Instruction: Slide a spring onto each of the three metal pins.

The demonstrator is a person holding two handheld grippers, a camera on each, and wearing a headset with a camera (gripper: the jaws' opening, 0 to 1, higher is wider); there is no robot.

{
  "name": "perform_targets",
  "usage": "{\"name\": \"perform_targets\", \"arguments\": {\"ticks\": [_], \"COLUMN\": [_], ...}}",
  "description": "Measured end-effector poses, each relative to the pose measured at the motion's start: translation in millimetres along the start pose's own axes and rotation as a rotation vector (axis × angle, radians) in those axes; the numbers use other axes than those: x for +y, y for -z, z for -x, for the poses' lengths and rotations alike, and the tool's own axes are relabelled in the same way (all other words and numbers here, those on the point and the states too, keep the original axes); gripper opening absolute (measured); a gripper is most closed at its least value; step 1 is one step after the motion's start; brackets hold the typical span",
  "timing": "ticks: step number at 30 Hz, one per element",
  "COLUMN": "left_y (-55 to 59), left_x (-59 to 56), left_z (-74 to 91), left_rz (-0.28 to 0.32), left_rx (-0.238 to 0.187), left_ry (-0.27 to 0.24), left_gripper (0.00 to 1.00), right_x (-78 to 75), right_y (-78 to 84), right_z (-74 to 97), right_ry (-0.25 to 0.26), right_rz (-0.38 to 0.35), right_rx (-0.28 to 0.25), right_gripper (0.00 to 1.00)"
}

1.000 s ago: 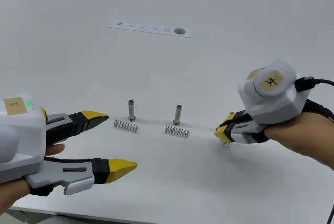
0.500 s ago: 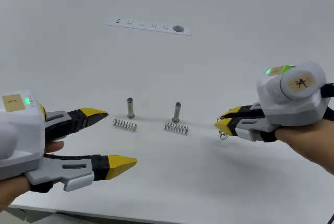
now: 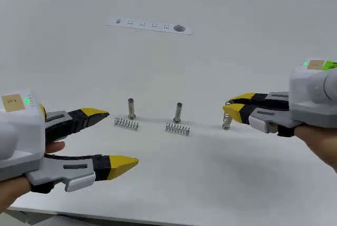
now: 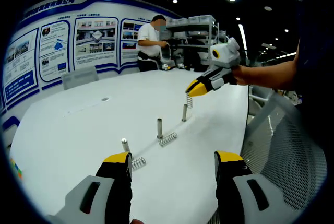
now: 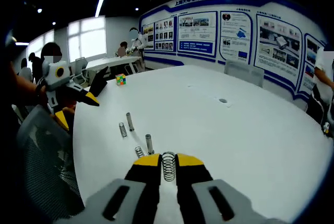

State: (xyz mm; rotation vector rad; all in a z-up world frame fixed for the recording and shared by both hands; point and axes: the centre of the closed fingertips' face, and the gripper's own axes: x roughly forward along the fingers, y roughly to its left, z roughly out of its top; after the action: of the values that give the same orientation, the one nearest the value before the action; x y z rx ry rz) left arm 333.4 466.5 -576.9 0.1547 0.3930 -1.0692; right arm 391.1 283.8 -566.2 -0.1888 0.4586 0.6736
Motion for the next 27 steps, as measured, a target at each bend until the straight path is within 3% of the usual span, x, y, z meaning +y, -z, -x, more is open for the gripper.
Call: {"name": "perform_targets", "arguments": {"ticks": [4,11,27], "left_y": [-0.5,-1.6,-0.1], "left_x": [-0.4,-0.3,0.1], "left_z": [-0.4,-0.2,-0.1], "left_rz": [-0.001,0.0,0.005], "left_rx": [-0.001,-0.004,0.003], "left_ry": [0.0,-0.001,-0.004], "left_gripper": [0.66,0.66,0.67], "right_x": [-11.2,-23.2,-31.5], "right_y": [-6.9,-0.7,10.2], "right_z": [4.0,2.2,-4.2], "right_ry": [0.039,0.075,0.079], "right_rz": [-0.006,-0.028,-0.099], "right_rx": [-0.045,-0.082,-0.108], "right_gripper": [0.12,0.12,0.12]}}
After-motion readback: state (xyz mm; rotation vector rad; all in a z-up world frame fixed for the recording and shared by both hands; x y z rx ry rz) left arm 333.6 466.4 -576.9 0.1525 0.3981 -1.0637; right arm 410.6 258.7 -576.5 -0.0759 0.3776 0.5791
